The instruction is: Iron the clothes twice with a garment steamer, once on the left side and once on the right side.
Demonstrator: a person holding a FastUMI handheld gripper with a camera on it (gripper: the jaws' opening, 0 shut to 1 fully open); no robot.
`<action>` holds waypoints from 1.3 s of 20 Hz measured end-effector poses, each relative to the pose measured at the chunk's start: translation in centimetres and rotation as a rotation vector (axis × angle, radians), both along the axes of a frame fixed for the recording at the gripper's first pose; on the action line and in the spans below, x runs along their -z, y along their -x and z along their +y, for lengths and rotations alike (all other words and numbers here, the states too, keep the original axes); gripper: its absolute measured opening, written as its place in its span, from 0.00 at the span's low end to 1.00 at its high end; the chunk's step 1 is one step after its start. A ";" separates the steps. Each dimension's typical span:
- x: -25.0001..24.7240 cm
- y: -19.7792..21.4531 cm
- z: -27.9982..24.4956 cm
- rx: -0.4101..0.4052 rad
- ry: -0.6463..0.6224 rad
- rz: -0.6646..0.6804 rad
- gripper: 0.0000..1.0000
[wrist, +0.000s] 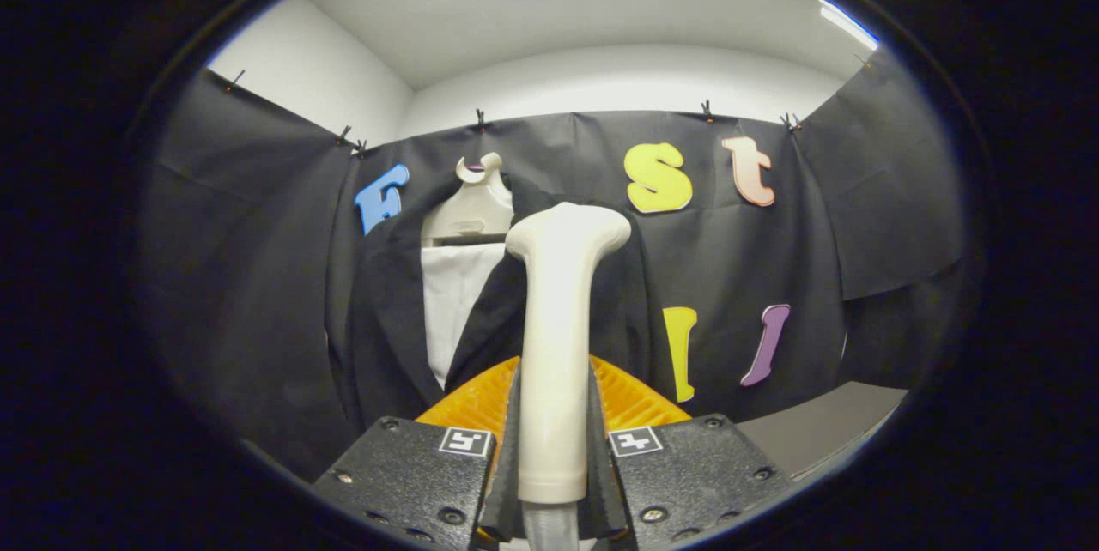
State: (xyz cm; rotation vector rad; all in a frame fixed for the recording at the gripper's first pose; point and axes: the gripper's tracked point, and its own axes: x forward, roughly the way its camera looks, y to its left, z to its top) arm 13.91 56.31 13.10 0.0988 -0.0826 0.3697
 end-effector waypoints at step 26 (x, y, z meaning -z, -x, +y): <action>14.7 5.6 -0.2 0.055 0.106 0.256 0.37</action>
